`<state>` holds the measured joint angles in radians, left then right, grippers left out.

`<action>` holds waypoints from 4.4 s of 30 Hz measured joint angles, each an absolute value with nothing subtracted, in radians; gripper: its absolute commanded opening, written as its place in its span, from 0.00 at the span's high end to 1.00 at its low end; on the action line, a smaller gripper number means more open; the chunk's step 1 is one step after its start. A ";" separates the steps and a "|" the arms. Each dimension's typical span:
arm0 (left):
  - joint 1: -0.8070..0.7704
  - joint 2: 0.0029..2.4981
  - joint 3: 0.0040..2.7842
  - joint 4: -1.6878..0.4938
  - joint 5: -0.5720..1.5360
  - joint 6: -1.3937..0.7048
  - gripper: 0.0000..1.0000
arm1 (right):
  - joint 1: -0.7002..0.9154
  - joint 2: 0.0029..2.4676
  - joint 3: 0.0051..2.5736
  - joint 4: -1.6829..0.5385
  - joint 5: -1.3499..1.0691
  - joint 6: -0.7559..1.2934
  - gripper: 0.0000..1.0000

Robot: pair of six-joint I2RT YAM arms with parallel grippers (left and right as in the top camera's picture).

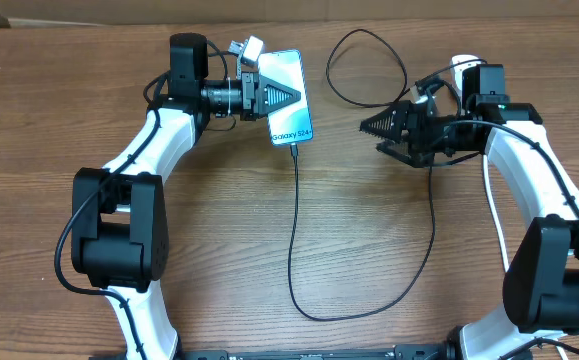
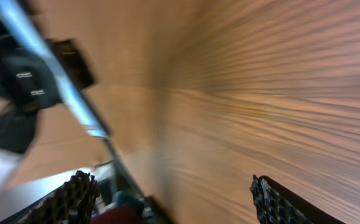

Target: Plug charger to phone and switch on socket

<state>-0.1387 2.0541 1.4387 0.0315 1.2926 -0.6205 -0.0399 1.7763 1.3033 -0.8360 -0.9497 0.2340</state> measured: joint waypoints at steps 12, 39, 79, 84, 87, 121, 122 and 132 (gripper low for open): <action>-0.139 2.054 1.439 0.045 1.195 -0.509 0.96 | -0.086 1.776 1.303 -0.867 -0.724 0.216 0.20; -0.139 2.054 1.439 -0.043 1.279 -0.958 0.96 | 0.117 1.776 1.303 -1.003 -1.150 0.064 0.60; -0.175 2.054 1.439 -0.045 1.312 -1.104 0.96 | 0.228 1.776 1.303 -0.719 -1.251 0.467 0.64; -0.177 2.054 1.439 -0.045 1.312 -1.104 0.96 | 0.252 1.776 1.303 -0.719 -1.234 0.475 0.71; -0.177 2.054 1.439 -0.045 1.312 -1.104 0.96 | 0.271 1.776 1.303 -0.720 -1.217 0.484 0.75; -0.177 2.054 1.439 -0.045 1.317 -1.104 0.96 | 0.240 1.776 1.303 -0.689 -1.201 0.498 0.89; -0.177 2.054 1.439 -0.045 1.317 -1.104 0.96 | 0.240 1.776 1.303 -0.688 -1.201 0.499 0.88; -0.177 2.054 1.439 -0.045 1.317 -1.103 0.96 | 0.240 1.776 1.303 -0.688 -1.208 0.498 0.87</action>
